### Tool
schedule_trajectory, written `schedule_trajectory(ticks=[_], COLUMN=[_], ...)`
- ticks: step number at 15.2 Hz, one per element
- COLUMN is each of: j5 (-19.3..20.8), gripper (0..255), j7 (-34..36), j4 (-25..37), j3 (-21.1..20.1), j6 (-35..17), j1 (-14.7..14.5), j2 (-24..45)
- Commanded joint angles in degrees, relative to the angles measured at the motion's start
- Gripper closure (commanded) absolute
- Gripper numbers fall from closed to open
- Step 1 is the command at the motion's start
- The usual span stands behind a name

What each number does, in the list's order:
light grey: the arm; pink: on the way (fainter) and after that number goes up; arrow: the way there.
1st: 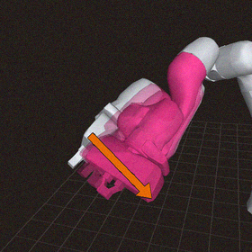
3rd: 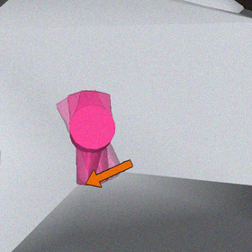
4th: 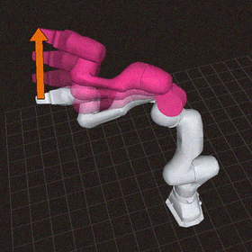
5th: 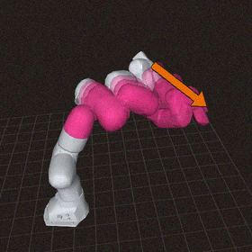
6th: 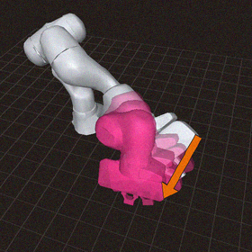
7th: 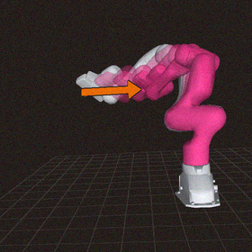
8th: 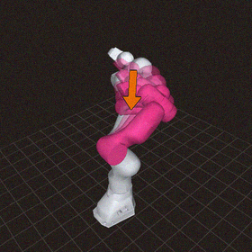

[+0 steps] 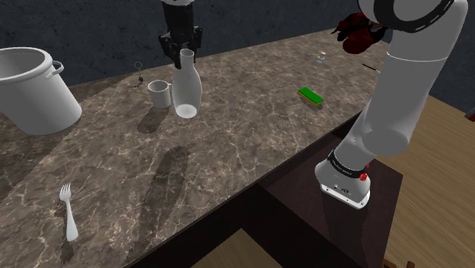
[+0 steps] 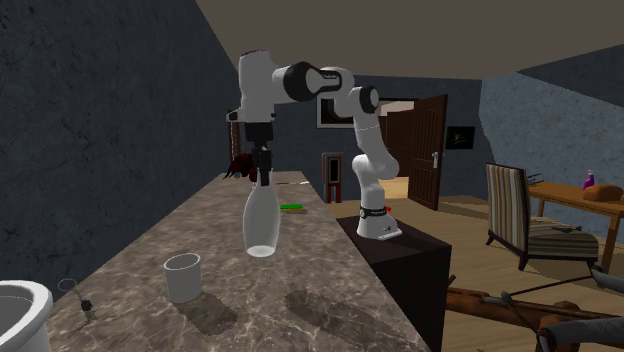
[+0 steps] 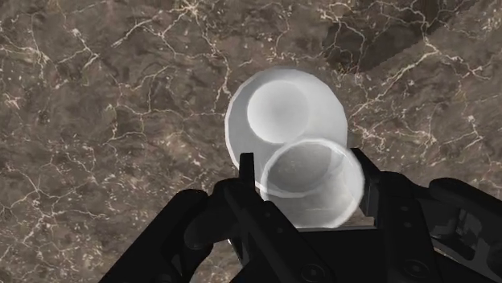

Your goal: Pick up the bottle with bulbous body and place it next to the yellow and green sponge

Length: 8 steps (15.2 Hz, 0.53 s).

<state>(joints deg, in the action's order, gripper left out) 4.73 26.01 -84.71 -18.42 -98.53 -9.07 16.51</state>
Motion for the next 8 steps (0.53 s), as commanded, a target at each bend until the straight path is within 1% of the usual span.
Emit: schedule_trajectory(ticks=[1, 8], j5=[-1.07, -3.70], gripper=[255, 255], j7=[-2.72, -12.11], j4=[-4.46, -15.49], j3=[0.68, 4.08], j6=[-1.45, -4.19], j1=[2.16, 8.05], j2=[-3.21, -11.94])
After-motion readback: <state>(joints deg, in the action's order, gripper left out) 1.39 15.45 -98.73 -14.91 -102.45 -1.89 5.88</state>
